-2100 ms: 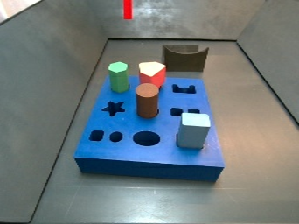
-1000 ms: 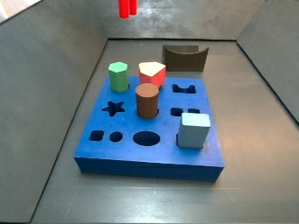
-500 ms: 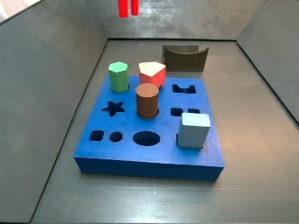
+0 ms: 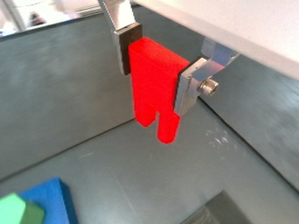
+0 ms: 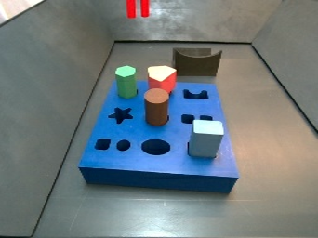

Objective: Pick up the square-circle object. Move up. Rotate the square-circle object. Move to above the board. Insert the square-circle object.
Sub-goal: Rotate the square-circle object.

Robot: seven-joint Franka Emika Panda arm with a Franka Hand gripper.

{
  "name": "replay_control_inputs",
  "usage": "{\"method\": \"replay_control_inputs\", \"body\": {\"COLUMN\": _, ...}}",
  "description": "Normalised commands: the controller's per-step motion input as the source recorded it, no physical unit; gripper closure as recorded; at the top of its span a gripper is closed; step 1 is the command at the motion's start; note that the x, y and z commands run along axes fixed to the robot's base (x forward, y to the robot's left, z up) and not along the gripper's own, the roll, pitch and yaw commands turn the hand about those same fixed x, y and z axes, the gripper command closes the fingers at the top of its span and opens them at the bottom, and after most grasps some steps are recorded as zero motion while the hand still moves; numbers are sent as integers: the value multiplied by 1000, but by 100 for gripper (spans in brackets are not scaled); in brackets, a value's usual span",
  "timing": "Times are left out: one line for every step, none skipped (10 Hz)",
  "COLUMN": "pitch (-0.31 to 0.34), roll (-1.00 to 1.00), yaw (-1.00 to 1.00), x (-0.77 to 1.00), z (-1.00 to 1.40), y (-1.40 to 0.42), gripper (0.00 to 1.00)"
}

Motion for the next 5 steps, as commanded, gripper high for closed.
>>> {"method": "replay_control_inputs", "body": {"pitch": -4, "roll": -51, "yaw": -760, "x": 0, "z": 0, "y": 15, "gripper": 100}}
{"method": "replay_control_inputs", "body": {"pitch": -4, "roll": -51, "yaw": -593, "x": 0, "z": 0, "y": 15, "gripper": 100}}
{"method": "replay_control_inputs", "body": {"pitch": -4, "roll": -51, "yaw": -345, "x": 1, "z": 0, "y": 15, "gripper": 100}}
{"method": "replay_control_inputs", "body": {"pitch": -4, "roll": -51, "yaw": -228, "x": 1, "z": 0, "y": 15, "gripper": 100}}
{"method": "replay_control_inputs", "body": {"pitch": -4, "roll": -51, "yaw": -142, "x": 0, "z": -1000, "y": 0, "gripper": 100}}
